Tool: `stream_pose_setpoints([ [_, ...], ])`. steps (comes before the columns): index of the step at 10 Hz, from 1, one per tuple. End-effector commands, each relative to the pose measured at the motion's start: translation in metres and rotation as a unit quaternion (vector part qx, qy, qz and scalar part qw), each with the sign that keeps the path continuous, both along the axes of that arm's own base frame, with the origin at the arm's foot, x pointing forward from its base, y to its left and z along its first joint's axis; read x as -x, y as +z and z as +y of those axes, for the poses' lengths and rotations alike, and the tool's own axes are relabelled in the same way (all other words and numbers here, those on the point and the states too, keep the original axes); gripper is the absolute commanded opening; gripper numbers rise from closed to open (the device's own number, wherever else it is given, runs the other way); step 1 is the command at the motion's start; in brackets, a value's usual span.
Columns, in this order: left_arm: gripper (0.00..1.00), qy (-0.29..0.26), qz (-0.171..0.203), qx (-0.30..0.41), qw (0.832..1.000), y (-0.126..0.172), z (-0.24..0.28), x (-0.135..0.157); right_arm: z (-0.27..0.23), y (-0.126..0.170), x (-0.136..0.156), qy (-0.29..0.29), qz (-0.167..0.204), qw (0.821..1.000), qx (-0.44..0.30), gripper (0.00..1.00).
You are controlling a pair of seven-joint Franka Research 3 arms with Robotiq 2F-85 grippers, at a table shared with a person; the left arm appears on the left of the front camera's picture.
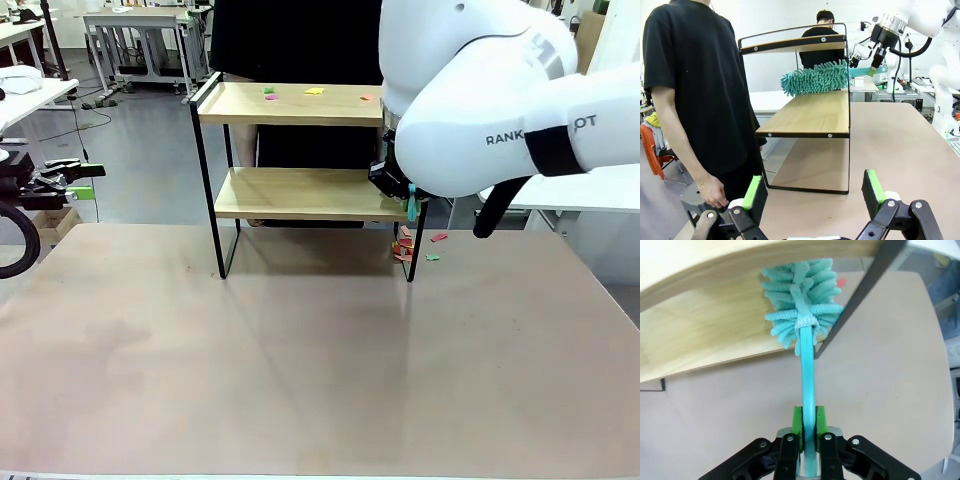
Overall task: Clean the shelf.
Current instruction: Clean the specific section of the Shelf indicated by the human with the Duster.
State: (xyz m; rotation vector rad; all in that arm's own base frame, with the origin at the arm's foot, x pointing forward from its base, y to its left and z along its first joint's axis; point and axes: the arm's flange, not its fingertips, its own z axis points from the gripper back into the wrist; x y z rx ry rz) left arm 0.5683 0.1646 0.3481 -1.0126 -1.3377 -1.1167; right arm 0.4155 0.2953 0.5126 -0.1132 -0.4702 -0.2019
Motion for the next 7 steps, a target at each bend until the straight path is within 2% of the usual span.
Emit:
stream_pose_setpoints([
  [1, 1.00, -0.001, -0.003, -0.004, 1.000, 0.003, -0.001, 0.002, -0.023, 0.005, 0.017, 0.062, -0.014, 0.998, -0.009, 0.13],
  [4, 1.00, -0.001, -0.003, -0.004, 1.000, 0.003, -0.001, 0.002, -0.036, 0.011, 0.035, 0.149, -0.018, 0.988, -0.034, 0.13],
  [7, 1.00, -0.001, -0.003, -0.004, 1.000, 0.003, -0.001, 0.002, -0.042, 0.016, 0.049, 0.252, 0.012, 0.966, -0.060, 0.13],
])
